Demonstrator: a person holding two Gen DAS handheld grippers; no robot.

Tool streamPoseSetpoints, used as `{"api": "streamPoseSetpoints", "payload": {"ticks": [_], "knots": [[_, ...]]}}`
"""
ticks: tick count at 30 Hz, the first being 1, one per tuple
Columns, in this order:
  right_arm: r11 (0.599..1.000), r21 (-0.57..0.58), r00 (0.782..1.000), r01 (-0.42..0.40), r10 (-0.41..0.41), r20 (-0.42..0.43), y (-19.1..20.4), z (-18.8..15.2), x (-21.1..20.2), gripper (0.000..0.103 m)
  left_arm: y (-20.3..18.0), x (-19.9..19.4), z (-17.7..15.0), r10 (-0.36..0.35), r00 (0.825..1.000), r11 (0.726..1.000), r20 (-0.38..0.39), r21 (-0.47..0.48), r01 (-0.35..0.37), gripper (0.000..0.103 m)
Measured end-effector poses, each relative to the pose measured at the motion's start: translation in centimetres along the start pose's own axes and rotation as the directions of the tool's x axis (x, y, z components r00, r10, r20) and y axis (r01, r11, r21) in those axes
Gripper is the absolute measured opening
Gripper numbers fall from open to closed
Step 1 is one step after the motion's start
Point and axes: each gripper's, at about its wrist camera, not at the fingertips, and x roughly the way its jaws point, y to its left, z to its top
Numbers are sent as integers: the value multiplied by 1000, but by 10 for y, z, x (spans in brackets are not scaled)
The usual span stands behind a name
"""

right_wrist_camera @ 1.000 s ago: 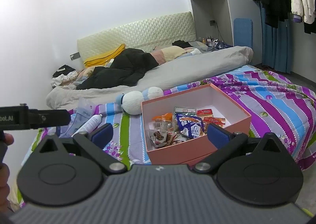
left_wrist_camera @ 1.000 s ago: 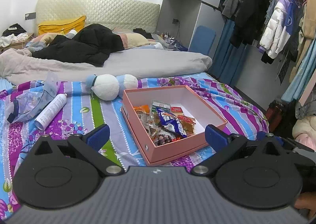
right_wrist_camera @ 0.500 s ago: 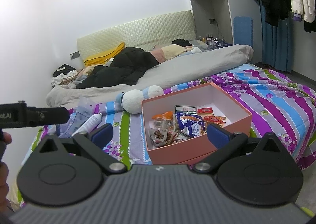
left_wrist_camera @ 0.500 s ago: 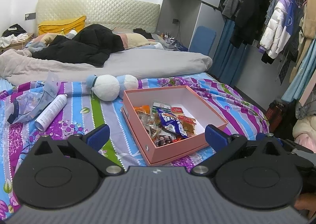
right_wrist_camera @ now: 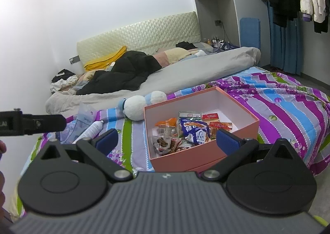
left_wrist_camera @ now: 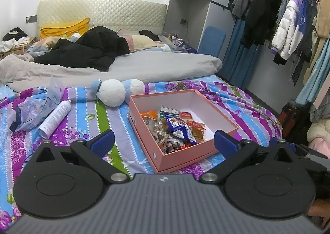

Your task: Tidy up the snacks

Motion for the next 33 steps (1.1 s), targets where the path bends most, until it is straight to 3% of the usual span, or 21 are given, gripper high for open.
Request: {"api": "streamPoseSetpoints", "payload": {"ticks": [33], "knots": [[1000,13,1000,7,-7,3,-4,5,1,103,-8,2,7,-18,1000,999,1,38,18,103]]}}
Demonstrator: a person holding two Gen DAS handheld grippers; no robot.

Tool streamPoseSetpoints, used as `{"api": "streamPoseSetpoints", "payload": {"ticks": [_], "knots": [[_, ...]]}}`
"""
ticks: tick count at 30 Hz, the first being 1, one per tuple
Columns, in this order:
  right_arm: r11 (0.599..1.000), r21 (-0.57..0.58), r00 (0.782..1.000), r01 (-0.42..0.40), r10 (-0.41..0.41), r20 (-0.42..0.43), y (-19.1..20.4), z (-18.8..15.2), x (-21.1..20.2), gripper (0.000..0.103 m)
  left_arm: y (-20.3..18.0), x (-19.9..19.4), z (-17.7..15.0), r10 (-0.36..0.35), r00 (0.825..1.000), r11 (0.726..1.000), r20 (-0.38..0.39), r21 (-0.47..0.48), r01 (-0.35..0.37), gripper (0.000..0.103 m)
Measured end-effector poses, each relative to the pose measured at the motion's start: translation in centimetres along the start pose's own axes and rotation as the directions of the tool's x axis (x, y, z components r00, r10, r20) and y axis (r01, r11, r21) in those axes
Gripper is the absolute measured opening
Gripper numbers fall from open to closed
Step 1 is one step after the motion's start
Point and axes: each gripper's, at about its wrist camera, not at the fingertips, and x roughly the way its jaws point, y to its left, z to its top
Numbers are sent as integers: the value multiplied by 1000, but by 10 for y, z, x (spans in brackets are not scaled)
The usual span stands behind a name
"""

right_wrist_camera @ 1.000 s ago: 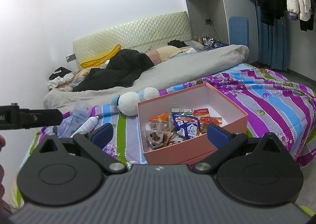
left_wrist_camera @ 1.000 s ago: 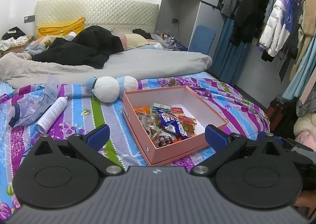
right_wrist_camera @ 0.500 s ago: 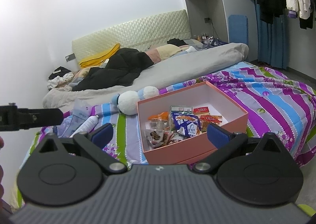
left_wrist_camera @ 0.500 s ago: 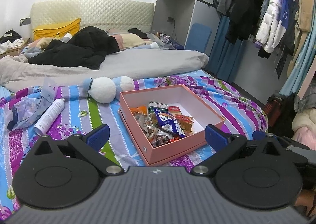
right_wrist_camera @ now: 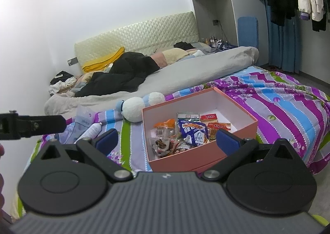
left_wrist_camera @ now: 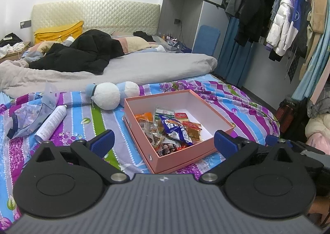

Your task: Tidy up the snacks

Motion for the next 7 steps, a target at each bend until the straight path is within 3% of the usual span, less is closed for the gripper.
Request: {"api": "streamPoseSetpoints", "payload": {"ticks": [7], "knots": [[1000,2,1000,1,-1,0,-1,0,0,103,1,0,1,5,1000,1000,1,-1,-5,103]]}}
